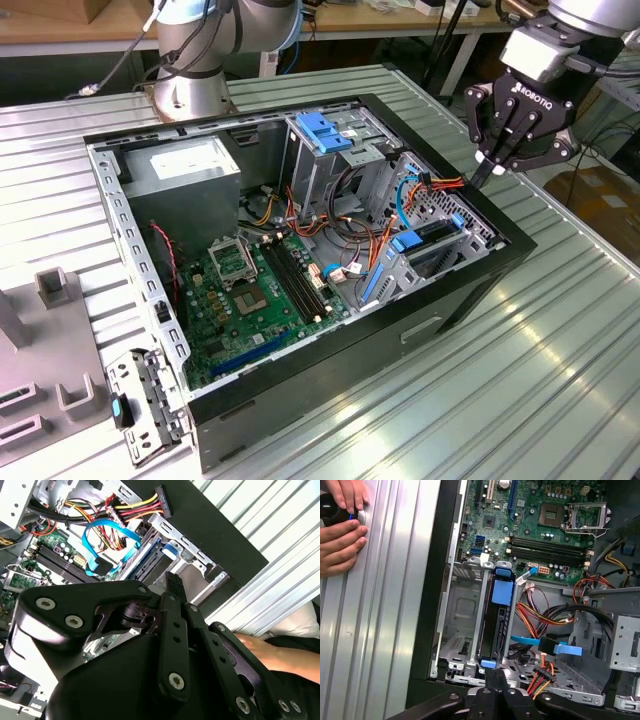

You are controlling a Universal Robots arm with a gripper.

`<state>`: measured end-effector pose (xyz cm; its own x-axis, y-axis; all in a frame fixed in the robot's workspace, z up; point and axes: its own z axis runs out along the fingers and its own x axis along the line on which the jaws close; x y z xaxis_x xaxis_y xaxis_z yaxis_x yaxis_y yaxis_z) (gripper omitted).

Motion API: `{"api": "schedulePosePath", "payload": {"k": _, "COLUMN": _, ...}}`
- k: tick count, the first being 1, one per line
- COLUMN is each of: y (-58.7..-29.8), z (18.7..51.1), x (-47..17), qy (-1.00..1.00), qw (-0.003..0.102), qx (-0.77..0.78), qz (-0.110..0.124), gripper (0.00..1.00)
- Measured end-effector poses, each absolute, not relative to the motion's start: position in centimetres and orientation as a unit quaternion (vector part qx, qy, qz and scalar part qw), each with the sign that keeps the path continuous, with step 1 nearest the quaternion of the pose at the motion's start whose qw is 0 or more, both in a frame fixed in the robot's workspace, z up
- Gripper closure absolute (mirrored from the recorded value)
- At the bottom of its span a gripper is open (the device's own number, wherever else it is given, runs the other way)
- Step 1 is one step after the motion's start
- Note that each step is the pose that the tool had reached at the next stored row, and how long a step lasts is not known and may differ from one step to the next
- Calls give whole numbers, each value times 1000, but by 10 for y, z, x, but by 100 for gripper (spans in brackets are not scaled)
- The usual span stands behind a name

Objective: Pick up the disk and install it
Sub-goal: 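Insert the first disk wire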

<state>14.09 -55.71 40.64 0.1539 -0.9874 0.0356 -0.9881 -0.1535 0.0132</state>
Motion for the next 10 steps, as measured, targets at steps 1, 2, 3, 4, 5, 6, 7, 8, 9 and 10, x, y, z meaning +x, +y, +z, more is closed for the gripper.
{"api": "schedulePosePath", "payload": {"k": 1, "y": -556, "z": 406, "x": 142, "qy": -650, "qw": 17, "qx": 760, "qz": 9, "gripper": 89}}
{"api": "schedulePosePath", "payload": {"k": 2, "y": -556, "z": 406, "x": 142, "qy": -650, "qw": 17, "qx": 760, "qz": 9, "gripper": 89}}
{"api": "schedulePosePath", "payload": {"k": 3, "y": -555, "z": 406, "x": 143, "qy": -649, "qw": 17, "qx": 761, "qz": 9, "gripper": 89}}
{"api": "schedulePosePath", "payload": {"k": 4, "y": -554, "z": 406, "x": 144, "qy": -649, "qw": 17, "qx": 761, "qz": 9, "gripper": 89}}
{"api": "schedulePosePath", "payload": {"k": 5, "y": -554, "z": 406, "x": 145, "qy": -648, "qw": 17, "qx": 761, "qz": 9, "gripper": 89}}
{"api": "schedulePosePath", "payload": {"k": 6, "y": -552, "z": 406, "x": 146, "qy": -647, "qw": 17, "qx": 762, "qz": 9, "gripper": 89}}
{"api": "schedulePosePath", "payload": {"k": 7, "y": -551, "z": 406, "x": 147, "qy": -646, "qw": 17, "qx": 763, "qz": 9, "gripper": 89}}
{"api": "schedulePosePath", "payload": {"k": 8, "y": -549, "z": 406, "x": 148, "qy": -645, "qw": 17, "qx": 764, "qz": 9, "gripper": 89}}
{"api": "schedulePosePath", "payload": {"k": 9, "y": -548, "z": 406, "x": 149, "qy": -644, "qw": 17, "qx": 765, "qz": 9, "gripper": 89}}
{"api": "schedulePosePath", "payload": {"k": 10, "y": -548, "z": 406, "x": 150, "qy": -643, "qw": 17, "qx": 766, "qz": 9, "gripper": 89}}
